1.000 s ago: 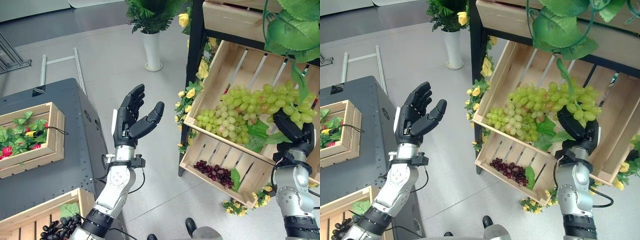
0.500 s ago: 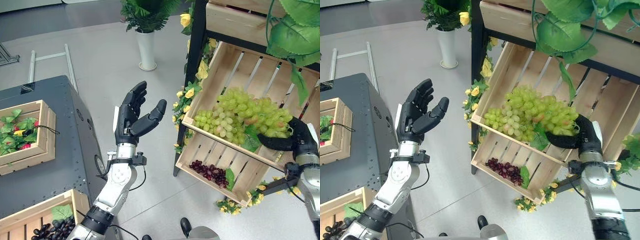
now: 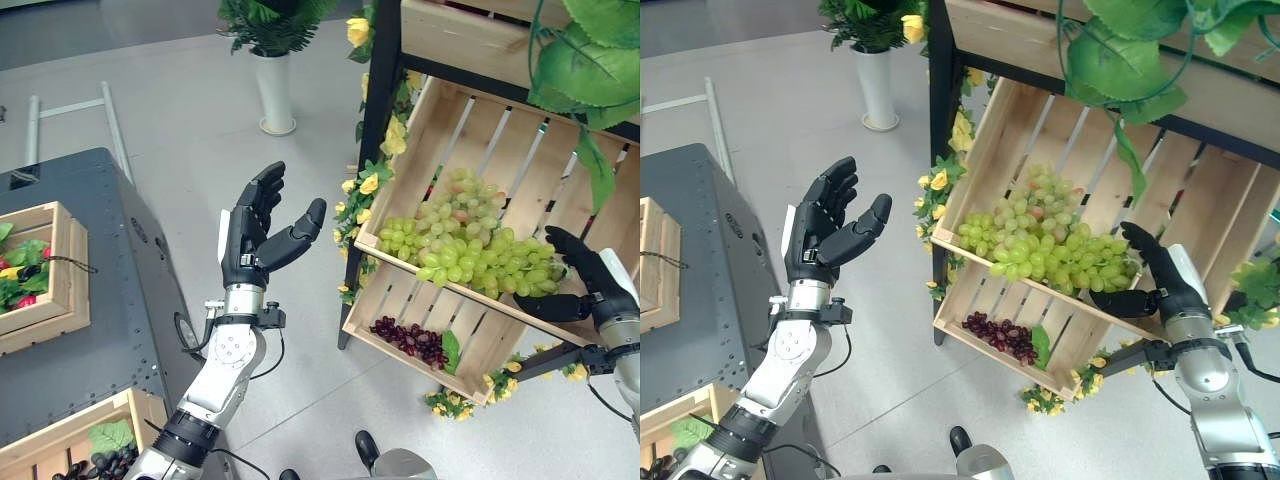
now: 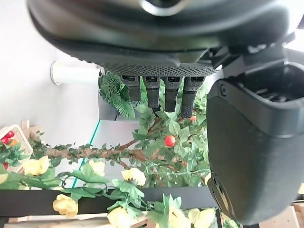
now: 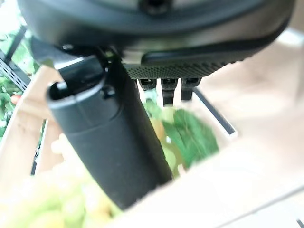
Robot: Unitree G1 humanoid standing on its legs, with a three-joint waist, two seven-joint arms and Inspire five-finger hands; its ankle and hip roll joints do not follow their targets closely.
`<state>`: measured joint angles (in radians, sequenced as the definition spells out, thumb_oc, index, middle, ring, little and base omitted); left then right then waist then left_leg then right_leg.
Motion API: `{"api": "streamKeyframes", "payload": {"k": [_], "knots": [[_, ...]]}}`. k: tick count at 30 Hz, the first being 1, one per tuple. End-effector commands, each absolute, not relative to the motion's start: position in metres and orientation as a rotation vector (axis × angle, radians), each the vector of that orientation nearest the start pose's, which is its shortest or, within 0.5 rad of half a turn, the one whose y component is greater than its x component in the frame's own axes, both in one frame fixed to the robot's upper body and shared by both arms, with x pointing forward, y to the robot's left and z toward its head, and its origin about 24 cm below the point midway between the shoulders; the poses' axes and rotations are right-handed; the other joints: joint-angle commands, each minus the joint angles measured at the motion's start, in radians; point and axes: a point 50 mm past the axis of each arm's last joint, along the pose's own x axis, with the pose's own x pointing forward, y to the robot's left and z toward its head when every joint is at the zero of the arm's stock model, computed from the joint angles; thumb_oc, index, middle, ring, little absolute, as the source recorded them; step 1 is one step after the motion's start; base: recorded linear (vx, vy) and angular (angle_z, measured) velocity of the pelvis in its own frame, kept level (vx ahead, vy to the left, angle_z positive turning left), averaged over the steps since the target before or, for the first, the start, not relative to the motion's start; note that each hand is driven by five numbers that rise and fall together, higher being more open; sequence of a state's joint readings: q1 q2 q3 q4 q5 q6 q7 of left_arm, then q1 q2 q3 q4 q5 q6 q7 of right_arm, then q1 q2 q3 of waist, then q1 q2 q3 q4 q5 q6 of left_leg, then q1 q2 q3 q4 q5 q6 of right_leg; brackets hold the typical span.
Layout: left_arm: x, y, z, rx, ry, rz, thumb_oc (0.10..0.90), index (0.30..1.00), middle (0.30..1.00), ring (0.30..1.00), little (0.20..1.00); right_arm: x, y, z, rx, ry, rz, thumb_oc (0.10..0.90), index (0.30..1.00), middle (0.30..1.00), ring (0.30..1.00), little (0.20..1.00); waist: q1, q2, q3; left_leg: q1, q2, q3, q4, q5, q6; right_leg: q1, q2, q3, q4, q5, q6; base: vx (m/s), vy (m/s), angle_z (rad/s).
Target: Pick up the fruits from the basket on one side to the basket on the other side
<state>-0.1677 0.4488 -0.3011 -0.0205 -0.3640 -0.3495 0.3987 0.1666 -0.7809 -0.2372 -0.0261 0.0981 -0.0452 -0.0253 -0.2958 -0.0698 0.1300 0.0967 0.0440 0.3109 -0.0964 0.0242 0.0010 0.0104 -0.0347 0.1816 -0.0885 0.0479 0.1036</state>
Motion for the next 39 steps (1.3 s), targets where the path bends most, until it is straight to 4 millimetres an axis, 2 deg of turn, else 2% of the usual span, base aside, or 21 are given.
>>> {"api": "streamKeyframes", "payload": {"k": [1, 10, 16, 21, 27, 30, 38, 39], "knots": [[0.275, 0.161, 0.162, -0.028, -0.674, -0.010, 0.800, 0.900, 0.900, 0.900, 0.900, 0.213, -0.329, 0.204, -0.681, -0.510, -0.354, 0.800, 0.900, 0.900, 0.900, 0.900, -0.006, 0.014, -0.064, 0.041, 0.021, -0.019, 0.009, -0.105, 0.009, -0.025, 0.056, -0.039, 0.013, 0.024, 0.007, 0.02, 0.030, -0.11], [0.275, 0.162, 0.160, -0.040, -0.675, 0.016, 0.800, 0.900, 0.900, 0.900, 0.900, 0.197, -0.308, 0.223, -0.547, -0.791, -0.373, 0.800, 0.900, 0.900, 0.900, 0.900, -0.010, 0.036, -0.069, 0.042, 0.016, -0.010, 0.009, -0.108, 0.012, -0.031, 0.053, -0.033, 0.014, 0.025, 0.008, 0.00, 0.021, -0.06], [0.274, 0.160, 0.159, -0.050, -0.676, 0.025, 0.800, 0.900, 0.900, 0.900, 0.900, 0.194, -0.297, 0.233, -0.444, -0.886, -0.318, 0.800, 0.900, 0.900, 0.900, 0.900, -0.004, 0.045, -0.069, 0.041, 0.016, -0.014, 0.009, -0.109, 0.011, -0.029, 0.052, -0.038, 0.016, 0.021, 0.008, 0.00, 0.002, -0.02], [0.273, 0.159, 0.157, -0.054, -0.677, 0.025, 0.800, 0.900, 0.900, 0.900, 0.900, 0.198, -0.285, 0.230, -0.296, -0.866, -0.180, 0.800, 0.900, 0.900, 0.900, 0.900, 0.002, 0.050, -0.071, 0.039, 0.015, -0.018, 0.009, -0.108, 0.010, -0.028, 0.050, -0.044, 0.012, 0.022, 0.006, 0.00, 0.000, 0.00], [0.273, 0.159, 0.155, -0.056, -0.682, 0.042, 0.800, 0.900, 0.900, 0.900, 0.900, 0.209, -0.261, 0.219, -0.121, -0.817, 0.044, 0.800, 0.900, 0.900, 0.900, 0.900, 0.018, 0.053, -0.074, 0.037, 0.013, -0.027, 0.009, -0.104, 0.009, -0.024, 0.047, -0.056, 0.010, 0.022, 0.003, 0.00, 0.000, 0.00], [0.272, 0.161, 0.155, -0.057, -0.686, 0.059, 0.800, 0.900, 0.900, 0.900, 0.900, 0.215, -0.250, 0.211, -0.072, -0.766, 0.103, 0.800, 0.900, 0.900, 0.900, 0.900, 0.029, 0.054, -0.074, 0.036, 0.011, -0.036, 0.009, -0.101, 0.008, -0.019, 0.046, -0.064, 0.009, 0.021, 0.001, 0.00, -0.008, 0.03], [0.270, 0.165, 0.150, -0.056, -0.698, 0.107, 0.800, 0.900, 0.900, 0.900, 0.900, 0.232, -0.221, 0.195, 0.130, -0.659, 0.272, 0.800, 0.900, 0.900, 0.900, 0.900, 0.079, 0.053, -0.070, 0.023, 0.008, -0.077, 0.009, -0.088, 0.004, -0.006, 0.039, -0.098, 0.002, 0.015, -0.008, -0.02, -0.019, 0.11], [0.270, 0.165, 0.148, -0.051, -0.700, 0.119, 0.800, 0.900, 0.900, 0.900, 0.900, 0.235, -0.212, 0.192, 0.186, -0.636, 0.333, 0.800, 0.900, 0.900, 0.900, 0.900, 0.095, 0.053, -0.068, 0.017, 0.006, -0.092, 0.009, -0.083, 0.002, -0.002, 0.038, -0.108, 0.001, 0.013, -0.012, -0.02, -0.032, 0.21]]}}
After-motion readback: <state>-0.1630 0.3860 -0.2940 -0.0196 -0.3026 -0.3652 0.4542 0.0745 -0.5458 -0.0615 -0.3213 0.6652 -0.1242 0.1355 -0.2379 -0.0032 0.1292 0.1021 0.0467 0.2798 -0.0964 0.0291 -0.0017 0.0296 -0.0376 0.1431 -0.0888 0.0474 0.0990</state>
